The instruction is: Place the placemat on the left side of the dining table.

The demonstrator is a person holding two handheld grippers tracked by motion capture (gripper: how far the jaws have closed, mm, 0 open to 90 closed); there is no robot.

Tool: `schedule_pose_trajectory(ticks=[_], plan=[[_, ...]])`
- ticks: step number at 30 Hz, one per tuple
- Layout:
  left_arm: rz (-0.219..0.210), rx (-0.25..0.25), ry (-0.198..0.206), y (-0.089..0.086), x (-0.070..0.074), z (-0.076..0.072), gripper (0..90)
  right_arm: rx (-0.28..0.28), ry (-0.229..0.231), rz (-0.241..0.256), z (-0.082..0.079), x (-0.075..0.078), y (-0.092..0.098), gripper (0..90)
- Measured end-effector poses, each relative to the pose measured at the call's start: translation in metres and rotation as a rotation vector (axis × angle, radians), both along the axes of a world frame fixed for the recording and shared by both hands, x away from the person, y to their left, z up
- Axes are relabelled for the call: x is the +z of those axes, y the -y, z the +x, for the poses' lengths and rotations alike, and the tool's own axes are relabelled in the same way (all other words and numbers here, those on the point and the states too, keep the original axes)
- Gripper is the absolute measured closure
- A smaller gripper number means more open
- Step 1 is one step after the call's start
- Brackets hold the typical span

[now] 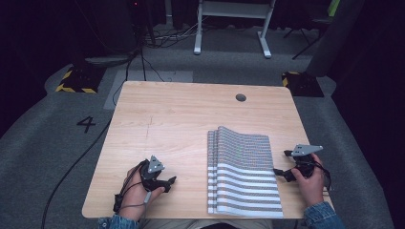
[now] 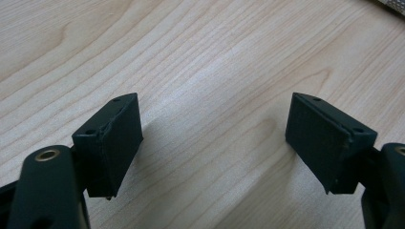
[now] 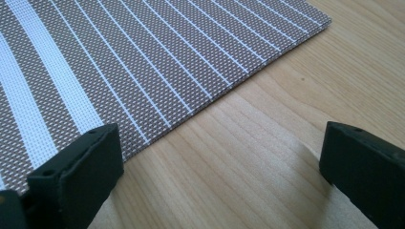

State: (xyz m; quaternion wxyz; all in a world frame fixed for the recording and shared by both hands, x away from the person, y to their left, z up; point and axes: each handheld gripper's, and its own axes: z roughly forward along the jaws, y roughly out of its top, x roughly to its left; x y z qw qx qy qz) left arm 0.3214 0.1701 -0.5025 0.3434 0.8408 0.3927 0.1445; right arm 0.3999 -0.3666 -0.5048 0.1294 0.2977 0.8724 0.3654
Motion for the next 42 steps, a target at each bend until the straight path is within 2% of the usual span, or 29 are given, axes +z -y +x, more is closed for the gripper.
schedule_pose_trajectory(ticks=[3, 5, 6, 8, 9, 10, 11, 12, 14, 17, 20, 22, 24, 27, 30, 34, 38, 42], plan=[[-0.013, 0.004, -0.008, -0.001, 0.0, 0.001, 22.2, -0.001, 0.002, 0.005, 0.0, 0.0, 0.0, 1.1], [-0.006, 0.02, -0.022, -0.002, 0.003, 0.002, 24.9, 0.001, 0.002, 0.005, 0.0, -0.001, 0.0, 1.1], [-0.003, 0.031, -0.058, -0.002, 0.006, 0.002, 26.9, 0.0, 0.0, 0.004, 0.0, 0.0, 0.0, 1.1], [0.02, 0.039, -0.1, -0.001, 0.015, 0.001, 32.0, -0.006, 0.001, 0.005, 0.0, 0.0, -0.001, 1.1], [-0.001, 0.036, -0.093, 0.0, 0.02, 0.0, 33.3, -0.006, 0.001, 0.005, 0.0, 0.0, -0.001, 1.1], [-0.001, 0.036, -0.093, 0.0, 0.02, 0.0, 33.1, -0.006, 0.001, 0.005, 0.0, 0.0, -0.001, 1.1], [-0.026, 0.014, -0.061, 0.002, 0.028, 0.0, 33.1, -0.005, -0.001, 0.002, 0.0, 0.0, 0.0, 1.1], [-0.042, 0.002, -0.055, 0.005, 0.033, -0.001, 33.2, -0.005, 0.0, 0.003, 0.0, 0.0, 0.0, 1.1], [-0.044, -0.019, -0.024, 0.009, 0.042, -0.002, 33.1, -0.007, 0.002, 0.006, 0.0, 0.0, -0.001, 1.2], [-0.084, -0.043, -0.005, 0.019, 0.054, -0.002, 32.4, -0.007, 0.002, 0.009, 0.0, -0.001, -0.001, 1.2], [-0.103, -0.087, -0.006, 0.032, 0.063, -0.002, 33.7, -0.008, 0.002, 0.009, 0.0, -0.001, -0.001, 1.2], [-0.139, -0.103, -0.034, 0.041, 0.07, -0.004, 38.0, -0.008, 0.0, 0.007, 0.0, -0.001, -0.001, 1.2], [-0.177, -0.125, -0.04, 0.048, 0.075, -0.002, 37.9, -0.008, 0.0, 0.007, 0.0, -0.001, -0.001, 1.2], [-0.18, -0.134, 0.0, 0.058, 0.081, 0.002, 37.5, -0.008, 0.0, 0.007, 0.0, 0.0, -0.001, 1.2], [-0.192, -0.164, 0.023, 0.071, 0.08, 0.007, 37.2, -0.009, 0.0, 0.006, -0.001, 0.0, -0.001, 1.2], [-0.21, -0.234, 0.006, 0.096, 0.071, 0.012, 35.7, -0.009, 0.0, 0.006, -0.001, 0.0, -0.001, 1.2], [-0.215, -0.265, -0.001, 0.115, 0.062, 0.018, 35.5, -0.01, 0.0, 0.007, -0.001, -0.001, -0.001, 1.2], [-0.272, -0.279, -0.025, 0.132, 0.051, 0.027, 34.4, -0.009, 0.0, 0.007, -0.001, 0.0, -0.001, 1.2]])
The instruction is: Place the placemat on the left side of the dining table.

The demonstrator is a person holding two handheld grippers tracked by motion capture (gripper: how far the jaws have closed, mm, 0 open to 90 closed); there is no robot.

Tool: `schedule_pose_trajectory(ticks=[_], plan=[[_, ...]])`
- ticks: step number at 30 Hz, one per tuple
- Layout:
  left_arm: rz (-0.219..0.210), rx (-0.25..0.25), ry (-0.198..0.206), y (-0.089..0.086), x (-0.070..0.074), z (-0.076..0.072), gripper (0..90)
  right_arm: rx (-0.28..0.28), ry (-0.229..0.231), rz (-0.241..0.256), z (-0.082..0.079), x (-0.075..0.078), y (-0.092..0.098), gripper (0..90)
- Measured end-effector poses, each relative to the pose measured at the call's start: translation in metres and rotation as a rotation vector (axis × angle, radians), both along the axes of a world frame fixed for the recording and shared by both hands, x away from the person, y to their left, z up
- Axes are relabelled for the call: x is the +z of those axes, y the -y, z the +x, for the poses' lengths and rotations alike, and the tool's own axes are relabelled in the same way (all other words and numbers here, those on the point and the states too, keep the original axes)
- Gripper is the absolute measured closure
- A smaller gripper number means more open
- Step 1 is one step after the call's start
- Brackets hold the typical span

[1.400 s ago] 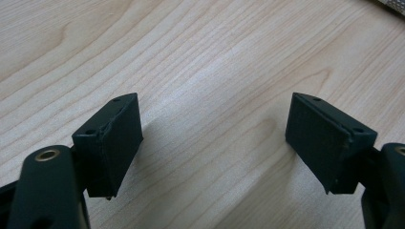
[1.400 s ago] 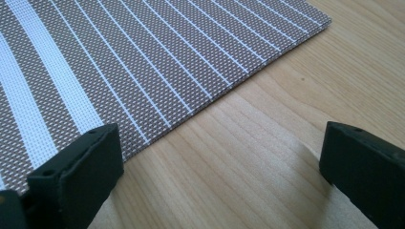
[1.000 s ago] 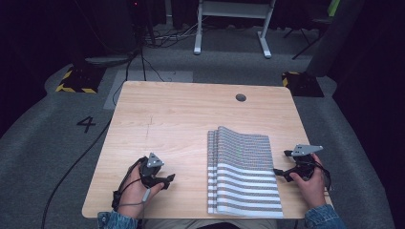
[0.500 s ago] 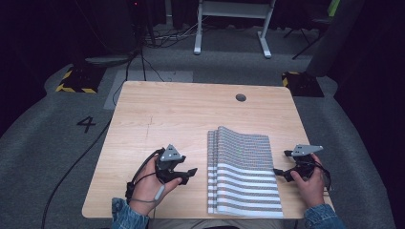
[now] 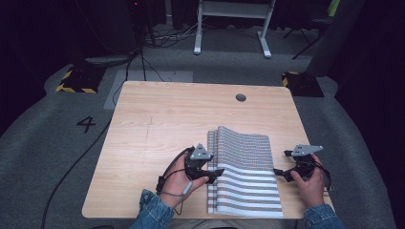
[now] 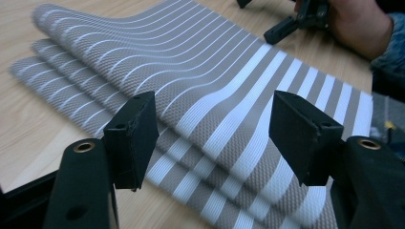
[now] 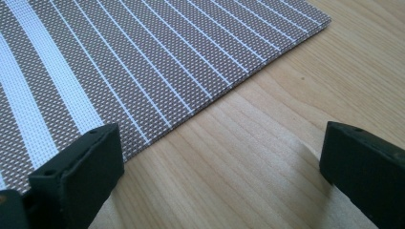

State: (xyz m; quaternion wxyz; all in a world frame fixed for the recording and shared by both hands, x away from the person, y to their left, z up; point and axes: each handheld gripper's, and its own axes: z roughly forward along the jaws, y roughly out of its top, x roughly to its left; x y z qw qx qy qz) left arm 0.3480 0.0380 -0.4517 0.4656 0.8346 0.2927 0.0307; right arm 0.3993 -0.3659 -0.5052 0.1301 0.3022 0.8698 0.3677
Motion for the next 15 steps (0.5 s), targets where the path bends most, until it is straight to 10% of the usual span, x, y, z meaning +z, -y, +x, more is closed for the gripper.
schedule_pose_trajectory(ticks=[15], plan=[[0.078, 0.039, -0.121, 0.016, -0.029, 0.015, 30.0, -0.001, 0.0, 0.0, 0.0, 0.0, 0.0, 1.2]])
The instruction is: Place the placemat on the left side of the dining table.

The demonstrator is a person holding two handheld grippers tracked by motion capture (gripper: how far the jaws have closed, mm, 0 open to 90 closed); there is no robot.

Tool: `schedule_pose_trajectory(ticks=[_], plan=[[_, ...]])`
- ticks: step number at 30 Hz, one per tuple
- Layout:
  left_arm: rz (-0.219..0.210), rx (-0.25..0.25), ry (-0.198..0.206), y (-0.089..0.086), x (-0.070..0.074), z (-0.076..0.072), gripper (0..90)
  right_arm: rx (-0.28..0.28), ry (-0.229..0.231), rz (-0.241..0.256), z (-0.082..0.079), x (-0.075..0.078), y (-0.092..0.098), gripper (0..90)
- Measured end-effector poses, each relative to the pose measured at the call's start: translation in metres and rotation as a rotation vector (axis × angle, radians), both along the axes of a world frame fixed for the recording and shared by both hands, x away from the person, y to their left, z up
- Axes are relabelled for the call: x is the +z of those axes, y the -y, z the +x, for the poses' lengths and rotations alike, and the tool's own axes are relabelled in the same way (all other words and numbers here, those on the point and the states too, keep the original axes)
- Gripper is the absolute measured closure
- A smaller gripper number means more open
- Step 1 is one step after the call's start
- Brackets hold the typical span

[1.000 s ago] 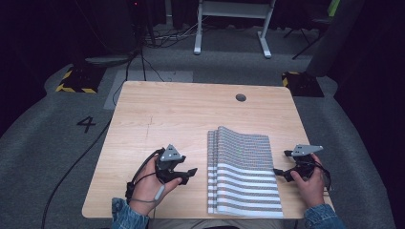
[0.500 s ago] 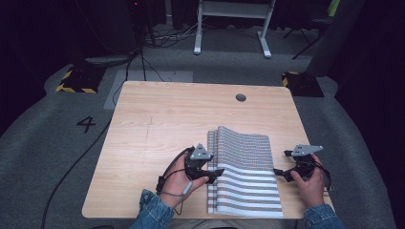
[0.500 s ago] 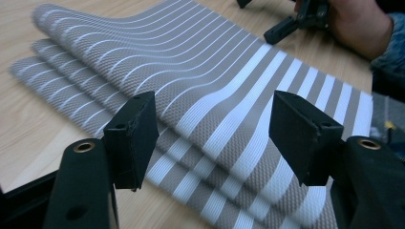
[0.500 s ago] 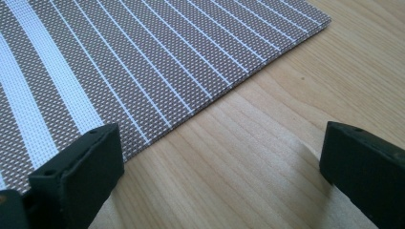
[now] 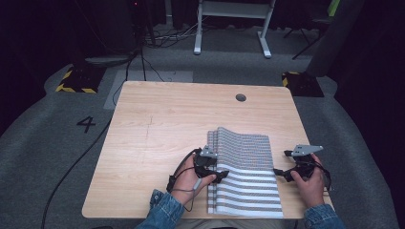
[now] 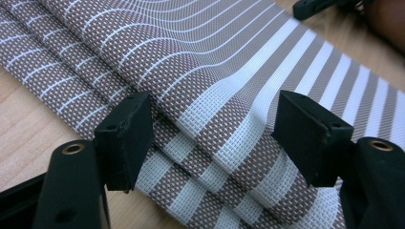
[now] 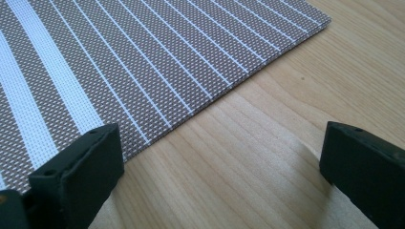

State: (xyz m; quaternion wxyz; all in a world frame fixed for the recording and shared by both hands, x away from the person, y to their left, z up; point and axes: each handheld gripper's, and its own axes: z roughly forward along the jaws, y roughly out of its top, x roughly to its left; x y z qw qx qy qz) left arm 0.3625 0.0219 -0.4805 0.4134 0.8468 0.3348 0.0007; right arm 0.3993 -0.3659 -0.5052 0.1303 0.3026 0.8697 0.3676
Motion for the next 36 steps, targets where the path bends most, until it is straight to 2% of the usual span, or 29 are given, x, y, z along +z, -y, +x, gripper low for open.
schedule_pose_trajectory(ticks=[5, 8, 12, 13, 15, 16, 18, 20, 22, 23, 25, 27, 30, 33, 34, 36], plan=[[0.0, 0.018, -0.031, 0.001, -0.002, 0.002, 29.3, -0.001, 0.0, 0.0, 0.0, 0.0, 0.0, 1.2], [0.002, 0.02, -0.031, 0.001, -0.003, 0.001, 28.9, -0.001, 0.001, 0.0, 0.0, 0.0, 0.0, 1.2], [0.048, 0.007, 0.004, 0.007, 0.002, -0.003, 28.6, -0.001, 0.0, 0.0, 0.0, 0.0, 0.0, 1.2], [0.053, 0.001, 0.027, 0.008, 0.004, -0.004, 29.2, -0.001, 0.0, 0.0, 0.0, 0.0, 0.0, 1.2], [0.027, -0.011, 0.033, 0.01, 0.008, -0.005, 31.2, -0.001, 0.001, 0.0, 0.0, 0.0, 0.0, 1.2], [0.036, -0.019, 0.052, 0.01, 0.01, -0.005, 32.4, -0.001, 0.0, 0.0, 0.0, 0.0, 0.0, 1.2], [0.032, -0.016, 0.051, 0.012, 0.011, -0.005, 33.5, -0.002, 0.0, 0.0, 0.0, 0.0, 0.0, 1.2], [0.039, -0.017, 0.035, 0.014, 0.007, -0.004, 33.4, -0.002, 0.0, 0.0, 0.0, 0.0, 0.0, 1.2], [0.064, -0.02, 0.015, 0.016, -0.001, -0.001, 31.5, -0.001, 0.0, 0.0, 0.0, 0.0, 0.0, 1.2], [0.044, -0.021, -0.023, 0.016, -0.007, 0.001, 31.4, -0.001, 0.0, 0.0, 0.0, 0.0, 0.0, 1.2], [0.006, -0.026, -0.061, 0.017, -0.01, 0.003, 31.8, -0.001, 0.0, 0.0, 0.0, 0.0, 0.0, 1.2], [0.017, -0.029, -0.056, 0.017, -0.009, 0.004, 33.6, -0.002, 0.0, 0.0, 0.0, 0.0, 0.0, 1.2], [0.058, -0.047, -0.033, 0.025, -0.008, 0.003, 39.8, 0.0, -0.001, 0.001, 0.0, 0.0, 0.0, 1.2], [0.063, -0.048, -0.045, 0.033, -0.008, 0.002, 48.0, 0.0, -0.001, 0.001, 0.0, 0.0, 0.0, 1.2], [0.082, -0.046, -0.05, 0.035, -0.007, 0.001, 49.4, -0.002, 0.0, 0.001, 0.0, 0.0, 0.0, 1.2], [0.128, -0.039, -0.019, 0.039, -0.005, -0.001, 51.3, -0.002, 0.0, 0.001, 0.0, 0.0, 0.0, 1.2]])
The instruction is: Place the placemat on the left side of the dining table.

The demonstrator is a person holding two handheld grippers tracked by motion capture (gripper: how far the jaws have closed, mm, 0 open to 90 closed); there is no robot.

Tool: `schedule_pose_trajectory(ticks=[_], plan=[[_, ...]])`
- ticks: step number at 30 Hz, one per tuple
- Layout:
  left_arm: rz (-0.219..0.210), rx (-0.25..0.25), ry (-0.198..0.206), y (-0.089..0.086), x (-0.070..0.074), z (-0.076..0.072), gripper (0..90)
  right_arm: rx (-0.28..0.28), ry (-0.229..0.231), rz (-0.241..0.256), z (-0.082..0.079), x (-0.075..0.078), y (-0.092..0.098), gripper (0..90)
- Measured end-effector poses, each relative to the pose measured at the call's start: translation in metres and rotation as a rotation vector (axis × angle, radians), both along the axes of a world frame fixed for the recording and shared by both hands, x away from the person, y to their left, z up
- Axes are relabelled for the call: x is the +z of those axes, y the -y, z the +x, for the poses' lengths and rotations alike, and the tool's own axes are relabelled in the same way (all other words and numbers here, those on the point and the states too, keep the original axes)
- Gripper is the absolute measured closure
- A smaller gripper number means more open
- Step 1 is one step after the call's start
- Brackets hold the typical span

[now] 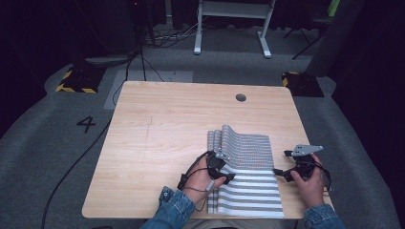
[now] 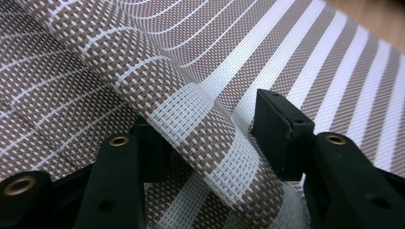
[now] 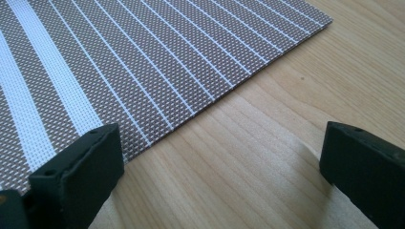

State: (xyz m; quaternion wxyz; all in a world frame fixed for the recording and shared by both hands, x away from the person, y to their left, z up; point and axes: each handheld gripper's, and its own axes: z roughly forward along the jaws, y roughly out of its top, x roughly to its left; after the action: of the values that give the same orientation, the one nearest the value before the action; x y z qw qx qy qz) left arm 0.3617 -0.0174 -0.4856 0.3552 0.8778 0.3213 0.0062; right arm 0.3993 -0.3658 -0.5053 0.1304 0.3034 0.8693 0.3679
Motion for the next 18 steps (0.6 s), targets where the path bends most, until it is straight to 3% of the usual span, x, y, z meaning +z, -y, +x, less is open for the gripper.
schedule_pose_trajectory(ticks=[4, 7, 8, 9, 13, 18], plan=[[0.027, -0.031, 0.017, 0.006, 0.002, -0.002, 67.4, 0.002, 0.0, -0.002, 0.0, 0.0, 0.0, 1.3], [-0.028, -0.055, 0.008, 0.006, 0.002, -0.003, 80.7, 0.0, 0.0, 0.0, 0.0, 0.0, 0.0, 1.2], [-0.028, -0.055, 0.008, 0.006, 0.002, -0.003, 84.7, 0.0, 0.0, 0.0, 0.0, 0.0, 0.0, 1.2], [-0.054, -0.057, 0.033, 0.005, 0.004, -0.005, 87.9, 0.004, 0.0, -0.003, 0.0, 0.0, 0.0, 1.2], [-0.098, -0.075, 0.1, 0.003, 0.021, -0.012, 88.6, 0.004, 0.0, -0.002, 0.0, 0.0, 0.0, 1.2], [-0.109, -0.09, 0.164, -0.001, 0.045, -0.018, 88.8, 0.004, 0.006, -0.004, 0.0, 0.0, 0.0, 1.2]])
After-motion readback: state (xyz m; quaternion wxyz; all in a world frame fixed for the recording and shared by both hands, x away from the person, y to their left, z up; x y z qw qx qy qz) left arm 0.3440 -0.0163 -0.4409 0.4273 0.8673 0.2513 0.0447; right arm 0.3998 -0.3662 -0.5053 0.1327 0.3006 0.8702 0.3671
